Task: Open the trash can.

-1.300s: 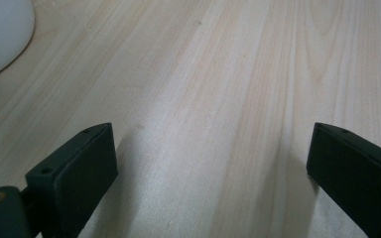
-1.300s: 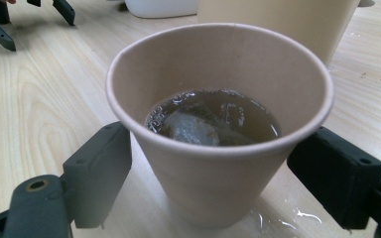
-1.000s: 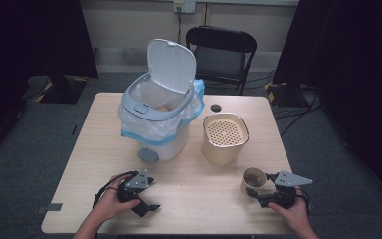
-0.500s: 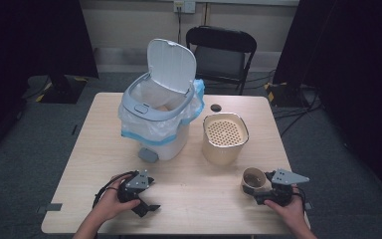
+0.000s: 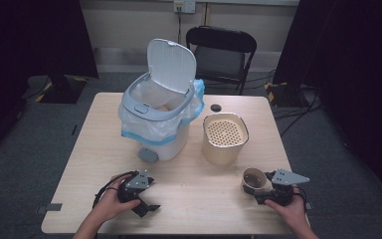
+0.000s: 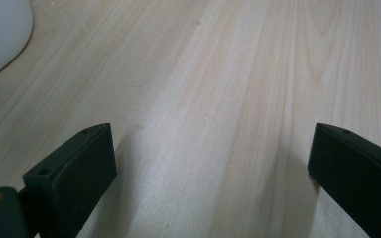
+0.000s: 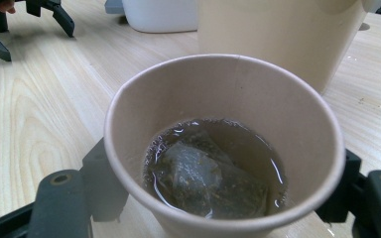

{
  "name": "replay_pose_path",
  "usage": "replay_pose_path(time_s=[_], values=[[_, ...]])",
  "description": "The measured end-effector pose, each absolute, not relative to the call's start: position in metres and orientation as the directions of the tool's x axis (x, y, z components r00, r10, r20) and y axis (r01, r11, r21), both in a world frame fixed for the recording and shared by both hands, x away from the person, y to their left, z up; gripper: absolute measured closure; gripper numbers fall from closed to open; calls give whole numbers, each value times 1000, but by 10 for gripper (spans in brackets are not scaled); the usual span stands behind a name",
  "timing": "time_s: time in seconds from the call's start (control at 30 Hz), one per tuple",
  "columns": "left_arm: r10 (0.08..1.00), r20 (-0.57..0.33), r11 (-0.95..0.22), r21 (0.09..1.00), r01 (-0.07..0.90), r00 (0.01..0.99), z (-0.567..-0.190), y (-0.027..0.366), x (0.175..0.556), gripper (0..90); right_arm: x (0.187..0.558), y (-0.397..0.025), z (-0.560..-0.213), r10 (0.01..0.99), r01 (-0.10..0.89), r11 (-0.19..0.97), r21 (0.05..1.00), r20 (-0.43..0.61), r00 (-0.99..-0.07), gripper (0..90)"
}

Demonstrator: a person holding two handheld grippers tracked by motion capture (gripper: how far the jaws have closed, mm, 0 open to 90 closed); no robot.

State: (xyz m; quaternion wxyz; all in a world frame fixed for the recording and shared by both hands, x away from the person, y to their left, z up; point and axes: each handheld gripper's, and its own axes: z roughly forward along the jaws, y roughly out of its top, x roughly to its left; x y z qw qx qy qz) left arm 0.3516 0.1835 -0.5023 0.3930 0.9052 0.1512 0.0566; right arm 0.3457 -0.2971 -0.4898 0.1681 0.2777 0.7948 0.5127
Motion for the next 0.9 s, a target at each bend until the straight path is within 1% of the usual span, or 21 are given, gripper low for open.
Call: replay_pose_path(time_s=[0.17, 0.53, 0.9], values=[[320, -18, -644, 729, 231, 947, -502, 183, 351, 41, 349, -296, -486, 608, 268, 345, 899, 4, -794, 262], [321, -19, -644, 729, 233, 947, -502, 183, 351, 41, 362, -295, -475, 621, 276, 334, 901, 10, -784, 265], [308, -16, -659, 718, 225, 951, -502, 182, 352, 13, 380, -293, -460, 628, 287, 346, 893, 6, -778, 267]])
